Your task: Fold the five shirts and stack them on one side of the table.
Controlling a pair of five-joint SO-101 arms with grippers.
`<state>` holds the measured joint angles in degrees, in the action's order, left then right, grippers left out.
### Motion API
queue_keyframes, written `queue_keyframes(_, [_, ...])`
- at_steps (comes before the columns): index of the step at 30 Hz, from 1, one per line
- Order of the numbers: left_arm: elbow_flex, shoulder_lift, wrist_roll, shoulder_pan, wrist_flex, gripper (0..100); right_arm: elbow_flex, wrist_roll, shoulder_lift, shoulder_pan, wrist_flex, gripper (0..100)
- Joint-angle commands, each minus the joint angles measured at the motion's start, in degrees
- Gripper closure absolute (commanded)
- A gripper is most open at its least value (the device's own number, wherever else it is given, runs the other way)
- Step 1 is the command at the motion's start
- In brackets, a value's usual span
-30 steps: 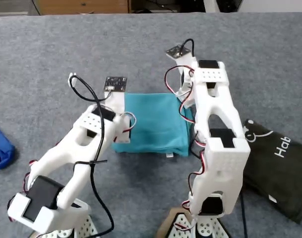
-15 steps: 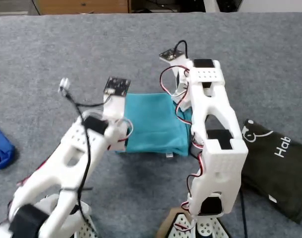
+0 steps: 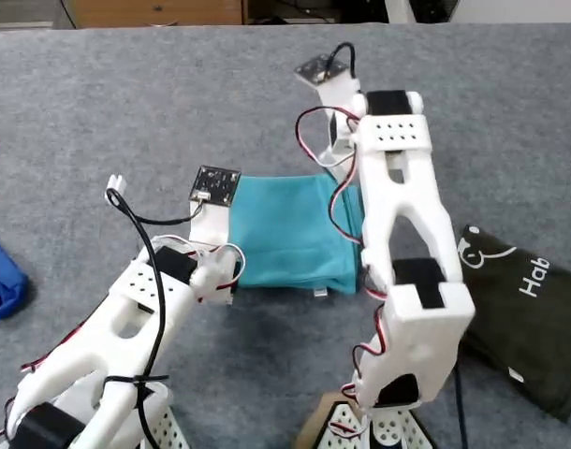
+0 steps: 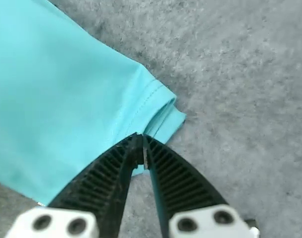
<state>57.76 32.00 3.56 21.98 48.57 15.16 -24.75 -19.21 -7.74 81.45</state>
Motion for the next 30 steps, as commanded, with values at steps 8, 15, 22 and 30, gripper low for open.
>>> queue_keyframes(8, [4.9,1.5,0.2,0.0,-6.9,98,-3.0,-3.2,8.0,-1.5,0.6,99.5])
queue_keyframes(15, [4.8,-0.1,0.0,0.0,-6.9,98,-8.0,-3.3,8.0,-4.5,-3.4,99.5])
queue_keyframes(22, [-2.3,-12.4,-0.2,-0.1,-4.5,98,-13.1,-3.3,6.2,-4.9,-11.3,99.5])
queue_keyframes(30, [-4.8,-16.0,-0.4,-0.1,-3.5,98,-7.3,-3.3,-10.7,0.7,-15.5,99.5])
